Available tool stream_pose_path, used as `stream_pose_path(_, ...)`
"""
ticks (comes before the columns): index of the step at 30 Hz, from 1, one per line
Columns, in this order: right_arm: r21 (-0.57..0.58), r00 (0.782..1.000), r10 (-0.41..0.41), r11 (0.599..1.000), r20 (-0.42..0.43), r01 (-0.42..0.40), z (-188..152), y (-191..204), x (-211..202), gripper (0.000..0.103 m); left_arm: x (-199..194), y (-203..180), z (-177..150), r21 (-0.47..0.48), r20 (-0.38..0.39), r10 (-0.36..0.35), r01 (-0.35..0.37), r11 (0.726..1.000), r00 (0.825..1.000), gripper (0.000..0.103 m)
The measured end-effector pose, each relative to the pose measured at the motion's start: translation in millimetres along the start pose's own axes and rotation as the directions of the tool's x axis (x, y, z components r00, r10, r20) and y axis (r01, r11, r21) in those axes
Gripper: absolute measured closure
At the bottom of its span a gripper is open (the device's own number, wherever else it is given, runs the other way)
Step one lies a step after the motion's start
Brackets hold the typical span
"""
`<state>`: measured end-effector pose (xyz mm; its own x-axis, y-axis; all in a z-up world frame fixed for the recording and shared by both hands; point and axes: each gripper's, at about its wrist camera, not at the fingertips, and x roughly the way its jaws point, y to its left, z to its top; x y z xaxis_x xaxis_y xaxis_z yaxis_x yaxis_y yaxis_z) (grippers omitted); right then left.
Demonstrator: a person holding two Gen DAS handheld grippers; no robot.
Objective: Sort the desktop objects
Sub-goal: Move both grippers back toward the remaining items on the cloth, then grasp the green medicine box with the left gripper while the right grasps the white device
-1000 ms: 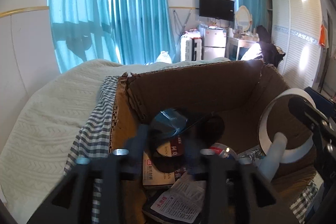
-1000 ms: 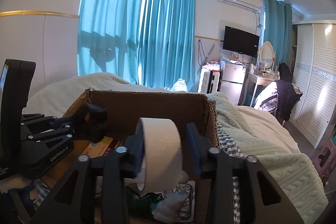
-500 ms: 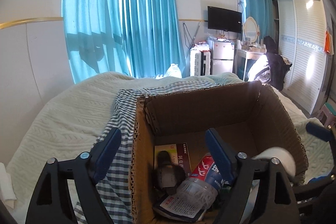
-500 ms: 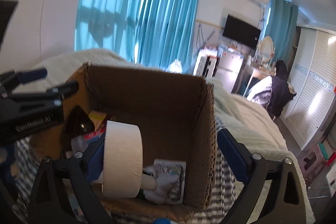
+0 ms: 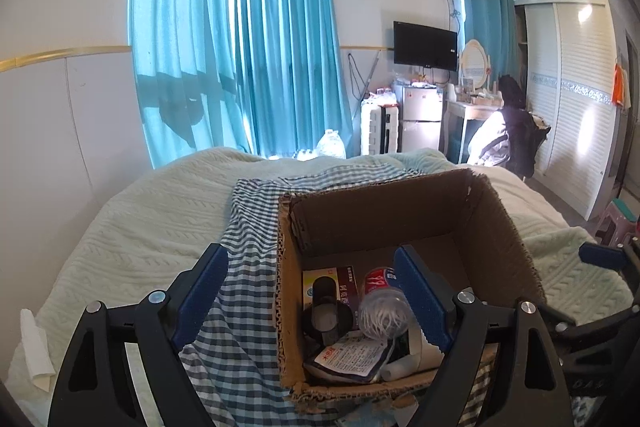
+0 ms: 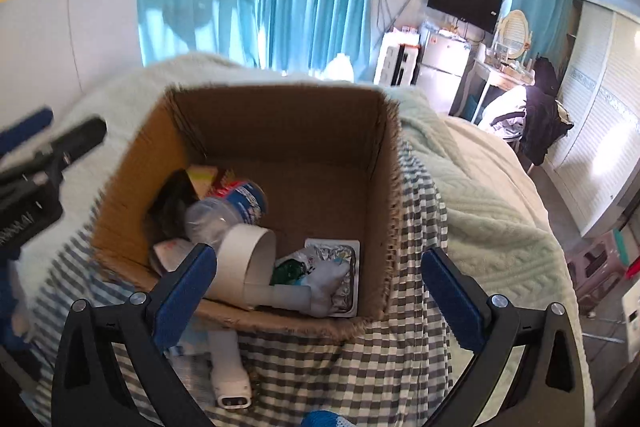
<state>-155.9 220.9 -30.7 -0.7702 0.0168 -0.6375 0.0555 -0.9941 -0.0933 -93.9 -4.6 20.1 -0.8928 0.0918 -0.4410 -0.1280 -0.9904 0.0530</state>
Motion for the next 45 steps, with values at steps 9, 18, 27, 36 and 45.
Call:
stream_pose_path(9,0.035,0.980,0.051,0.998,0.191,-0.058,-9.5,-2.2,-87.2,0.000,-54.7,3.8,-4.1,-0.002,0.040,-0.037,0.037,0.999,0.998,0.008)
stream_pose_path(18,0.063,0.961,0.129,0.987,0.246,-0.148,-40.7,-8.8,-131.8,0.000,-93.0,9.4,-34.1,-0.048,0.032,-0.103,0.104,0.993,0.994,0.000)
stream_pose_path(27,0.010,0.950,0.143,0.988,0.277,-0.152,-80.6,-3.1,-142.1,0.000,-109.9,-9.4,-94.0,-0.015,-0.046,-0.218,0.218,0.976,0.975,0.000)
stream_pose_path(36,0.012,0.961,0.168,0.984,0.220,-0.175,-106.2,-18.1,-101.8,0.000,-103.4,-43.6,-173.1,0.014,-0.216,-0.350,0.361,0.932,0.912,0.000)
stream_pose_path(45,-0.026,0.971,0.200,0.980,0.129,-0.199,-122.0,-2.0,-61.5,0.001,-78.4,-88.5,-226.1,0.105,-0.381,-0.363,0.430,0.897,0.851,0.000)
